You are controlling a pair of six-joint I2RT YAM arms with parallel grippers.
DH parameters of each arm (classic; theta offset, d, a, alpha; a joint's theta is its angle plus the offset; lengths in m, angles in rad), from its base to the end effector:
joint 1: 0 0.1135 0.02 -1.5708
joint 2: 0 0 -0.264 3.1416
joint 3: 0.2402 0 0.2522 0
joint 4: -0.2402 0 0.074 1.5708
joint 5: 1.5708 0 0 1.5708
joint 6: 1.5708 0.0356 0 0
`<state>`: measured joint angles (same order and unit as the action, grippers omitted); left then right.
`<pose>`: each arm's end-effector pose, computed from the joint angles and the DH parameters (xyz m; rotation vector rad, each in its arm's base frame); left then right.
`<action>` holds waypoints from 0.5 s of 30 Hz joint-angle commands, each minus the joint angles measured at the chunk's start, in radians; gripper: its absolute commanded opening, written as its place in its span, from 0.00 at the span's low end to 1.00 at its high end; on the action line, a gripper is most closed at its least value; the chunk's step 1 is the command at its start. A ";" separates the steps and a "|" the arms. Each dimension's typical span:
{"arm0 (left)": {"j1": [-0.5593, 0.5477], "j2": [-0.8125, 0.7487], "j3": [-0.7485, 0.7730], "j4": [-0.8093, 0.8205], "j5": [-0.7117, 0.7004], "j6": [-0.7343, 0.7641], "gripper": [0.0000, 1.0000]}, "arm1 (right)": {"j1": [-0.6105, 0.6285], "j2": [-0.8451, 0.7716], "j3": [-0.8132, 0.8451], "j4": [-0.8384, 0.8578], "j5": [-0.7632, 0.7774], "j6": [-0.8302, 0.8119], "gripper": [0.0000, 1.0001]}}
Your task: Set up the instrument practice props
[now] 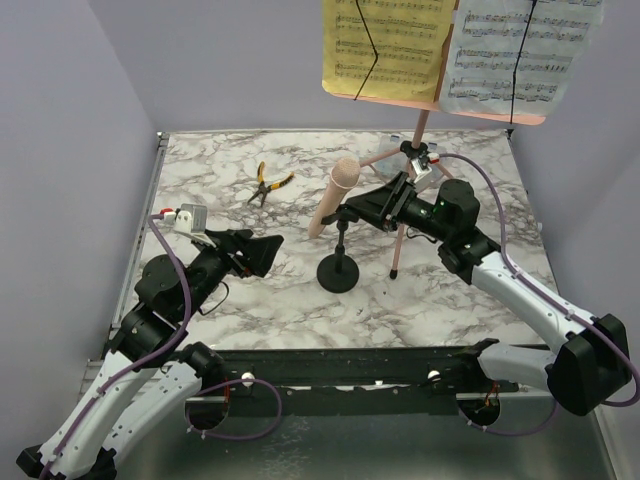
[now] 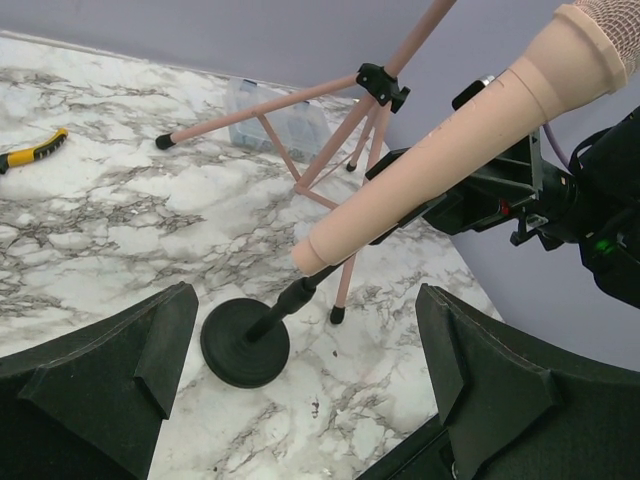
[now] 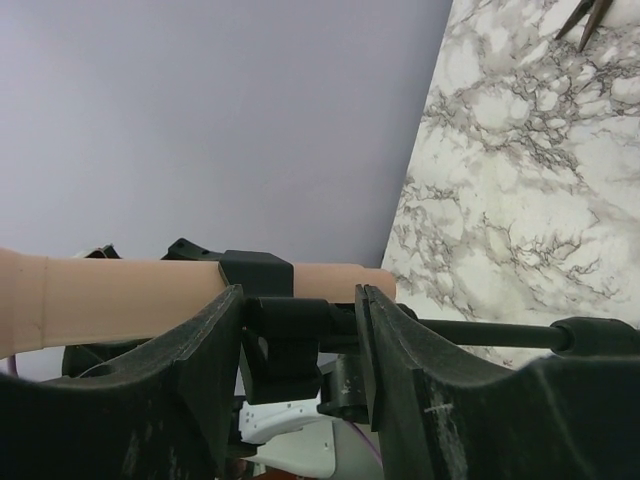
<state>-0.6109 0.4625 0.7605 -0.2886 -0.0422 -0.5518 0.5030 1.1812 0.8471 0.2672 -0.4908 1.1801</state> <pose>0.0908 -0.0618 0.3616 0.0135 1.6303 -0.8748 0.2337 0.1477 0.3270 0.2082 1.9114 1.6180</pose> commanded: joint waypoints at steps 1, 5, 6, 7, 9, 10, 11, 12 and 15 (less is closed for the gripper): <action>-0.004 -0.012 0.013 -0.030 -0.001 -0.022 0.99 | 0.003 0.012 -0.068 -0.078 0.013 -0.029 0.50; -0.004 -0.016 0.016 -0.040 -0.001 -0.028 0.99 | 0.003 0.021 -0.087 -0.076 0.026 -0.037 0.49; -0.004 -0.016 0.016 -0.042 -0.001 -0.029 0.99 | 0.002 0.025 -0.089 -0.076 0.027 -0.039 0.49; -0.004 -0.017 0.017 -0.045 -0.001 -0.031 0.99 | 0.003 0.027 -0.093 -0.074 0.026 -0.038 0.49; -0.004 -0.019 0.019 -0.047 -0.001 -0.034 0.99 | 0.003 0.035 -0.104 -0.065 0.026 -0.041 0.48; -0.004 -0.021 0.020 -0.049 -0.001 -0.036 0.99 | 0.003 0.040 -0.108 -0.065 0.025 -0.041 0.48; -0.005 -0.021 0.022 -0.050 -0.001 -0.037 0.99 | 0.003 0.045 -0.115 -0.063 0.026 -0.039 0.48; -0.004 -0.021 0.022 -0.052 -0.001 -0.037 0.99 | 0.003 0.048 -0.121 -0.059 0.025 -0.041 0.48; -0.004 -0.022 0.024 -0.055 -0.001 -0.040 0.99 | 0.003 0.063 -0.139 -0.049 0.026 -0.039 0.47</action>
<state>-0.6109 0.4526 0.7605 -0.3275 -0.0422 -0.5812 0.5030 1.1847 0.7883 0.3836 -0.4831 1.1923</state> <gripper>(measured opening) 0.987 0.484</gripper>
